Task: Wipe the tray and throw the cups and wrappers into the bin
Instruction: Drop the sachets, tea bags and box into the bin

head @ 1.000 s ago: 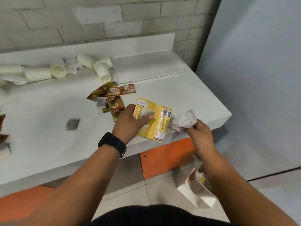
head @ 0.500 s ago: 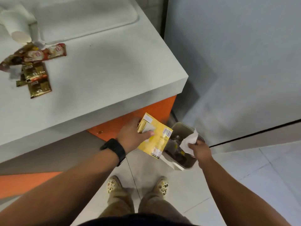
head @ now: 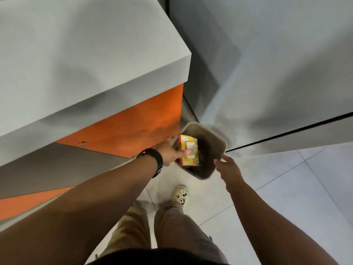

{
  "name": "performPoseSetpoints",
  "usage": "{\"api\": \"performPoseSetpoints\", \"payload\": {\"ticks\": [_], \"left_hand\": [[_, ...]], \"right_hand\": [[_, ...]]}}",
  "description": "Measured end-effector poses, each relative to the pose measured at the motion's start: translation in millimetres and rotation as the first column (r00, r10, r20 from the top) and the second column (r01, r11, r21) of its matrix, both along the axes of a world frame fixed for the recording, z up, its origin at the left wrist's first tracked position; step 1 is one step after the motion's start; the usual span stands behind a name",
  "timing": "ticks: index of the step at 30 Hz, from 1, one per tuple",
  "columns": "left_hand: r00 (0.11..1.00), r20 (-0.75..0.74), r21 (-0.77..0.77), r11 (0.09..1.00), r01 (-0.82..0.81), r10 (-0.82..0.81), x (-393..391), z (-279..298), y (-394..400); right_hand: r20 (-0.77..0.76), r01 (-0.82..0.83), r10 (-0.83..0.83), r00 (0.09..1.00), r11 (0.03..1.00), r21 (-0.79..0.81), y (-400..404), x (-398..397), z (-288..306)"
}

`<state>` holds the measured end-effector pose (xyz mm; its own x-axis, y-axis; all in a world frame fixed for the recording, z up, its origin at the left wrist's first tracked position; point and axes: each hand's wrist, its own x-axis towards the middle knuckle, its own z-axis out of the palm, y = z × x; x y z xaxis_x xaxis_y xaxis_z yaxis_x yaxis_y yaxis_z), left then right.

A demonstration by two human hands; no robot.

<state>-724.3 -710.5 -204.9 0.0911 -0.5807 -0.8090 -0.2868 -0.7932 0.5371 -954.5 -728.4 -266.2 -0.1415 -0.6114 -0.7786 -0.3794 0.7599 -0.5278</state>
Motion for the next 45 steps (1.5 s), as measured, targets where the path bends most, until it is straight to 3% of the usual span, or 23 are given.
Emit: {"api": "performPoseSetpoints", "payload": {"ticks": [7, 11, 16, 23, 26, 31, 35, 41, 45], "left_hand": [[0.970, 0.231, -0.003, 0.997, 0.083, -0.080, 22.6, 9.8, 18.2], [0.976, 0.213, -0.111, 0.992, 0.061, -0.036, 36.6, 65.0, 26.9], [0.973, 0.227, -0.138, 0.987, 0.076, -0.043, 64.8, 121.7, 53.0], [0.946, 0.323, -0.175, 0.981, 0.086, -0.025, 108.5, 166.3, 93.5], [0.947, 0.305, -0.264, 0.964, -0.012, 0.096, 125.3, 186.5, 105.7], [0.924, 0.284, -0.435, 0.893, -0.112, 0.255, 156.5, 216.3, 115.4], [0.851, 0.341, -0.545, 0.821, -0.167, 0.400, 202.6, 233.7, 128.0], [0.690, 0.489, -0.601, 0.780, -0.177, 0.533, 291.7, 244.5, 152.7], [0.502, 0.670, -0.571, 0.812, -0.122, 0.547, 353.1, 240.9, 172.2]], "right_hand": [[0.051, -0.016, 0.019, 0.999, 0.999, -0.052, -6.7, 7.1, 23.5], [0.088, -0.122, 0.129, 0.988, 0.989, -0.080, -16.1, 32.5, 46.4], [0.176, -0.269, 0.295, 0.939, 0.950, -0.156, -20.9, 76.3, 98.7], [0.273, -0.524, 0.591, 0.759, 0.803, -0.284, -24.2, 139.5, 173.2], [0.290, -0.623, 0.704, 0.649, 0.710, -0.328, -25.3, 170.6, 203.9], [0.308, -0.643, 0.776, 0.550, 0.629, -0.437, -23.1, 220.5, 249.6], [0.261, -0.637, 0.820, 0.510, 0.564, -0.526, -16.5, 268.0, 281.5], [0.194, -0.629, 0.817, 0.542, 0.548, -0.550, -6.0, 339.3, 293.6], [0.096, -0.636, 0.810, 0.578, 0.521, -0.569, -2.1, 384.8, 290.5]]}}
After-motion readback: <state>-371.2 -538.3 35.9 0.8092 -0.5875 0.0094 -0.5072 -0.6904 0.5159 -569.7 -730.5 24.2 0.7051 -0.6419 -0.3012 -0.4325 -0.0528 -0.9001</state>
